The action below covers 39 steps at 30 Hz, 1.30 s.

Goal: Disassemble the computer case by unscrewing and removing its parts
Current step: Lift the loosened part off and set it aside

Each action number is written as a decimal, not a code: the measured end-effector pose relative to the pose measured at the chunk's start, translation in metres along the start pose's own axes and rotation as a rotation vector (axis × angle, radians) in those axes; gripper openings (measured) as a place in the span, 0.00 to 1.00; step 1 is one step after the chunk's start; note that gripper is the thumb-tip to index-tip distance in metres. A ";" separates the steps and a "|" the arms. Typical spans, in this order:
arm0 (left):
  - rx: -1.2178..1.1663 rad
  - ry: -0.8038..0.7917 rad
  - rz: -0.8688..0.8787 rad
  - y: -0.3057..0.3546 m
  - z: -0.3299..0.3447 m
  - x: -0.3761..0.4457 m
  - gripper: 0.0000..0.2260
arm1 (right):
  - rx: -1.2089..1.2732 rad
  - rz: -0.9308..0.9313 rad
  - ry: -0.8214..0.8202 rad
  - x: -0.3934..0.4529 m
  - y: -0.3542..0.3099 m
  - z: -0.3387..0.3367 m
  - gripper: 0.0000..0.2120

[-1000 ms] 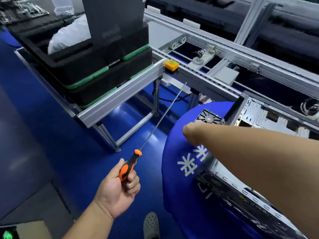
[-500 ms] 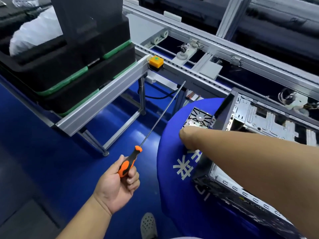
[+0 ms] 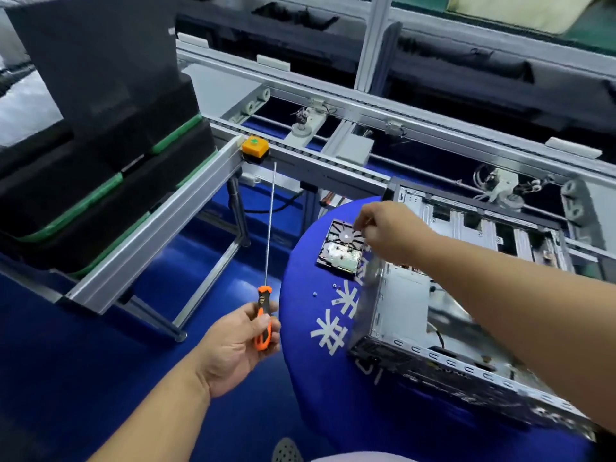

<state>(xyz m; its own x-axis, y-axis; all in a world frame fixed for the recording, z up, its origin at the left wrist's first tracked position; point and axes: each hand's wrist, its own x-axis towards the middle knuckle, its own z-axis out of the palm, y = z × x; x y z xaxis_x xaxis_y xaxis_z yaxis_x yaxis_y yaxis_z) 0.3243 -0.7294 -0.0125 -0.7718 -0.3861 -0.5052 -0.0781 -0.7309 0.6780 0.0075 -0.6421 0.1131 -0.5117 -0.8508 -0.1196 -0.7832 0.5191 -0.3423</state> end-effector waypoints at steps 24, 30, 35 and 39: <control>0.610 0.203 0.172 -0.013 0.173 0.119 0.18 | 0.276 0.872 0.220 -0.172 0.274 -0.038 0.41; 0.585 0.330 0.177 -0.016 0.186 0.142 0.09 | 0.348 0.798 0.146 -0.173 0.289 -0.018 0.13; 0.578 0.345 0.148 -0.022 0.209 0.149 0.10 | 0.387 0.756 0.177 -0.175 0.316 -0.022 0.09; 0.607 0.342 0.162 -0.029 0.242 0.156 0.11 | 0.349 0.768 0.209 -0.179 0.342 -0.032 0.10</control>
<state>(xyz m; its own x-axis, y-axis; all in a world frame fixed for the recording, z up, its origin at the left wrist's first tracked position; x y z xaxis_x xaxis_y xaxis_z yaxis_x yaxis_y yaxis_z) 0.0537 -0.6320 0.0186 -0.5700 -0.6909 -0.4448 -0.3935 -0.2457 0.8859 -0.1805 -0.3096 0.0472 -0.9353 -0.2249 -0.2730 -0.0587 0.8598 -0.5073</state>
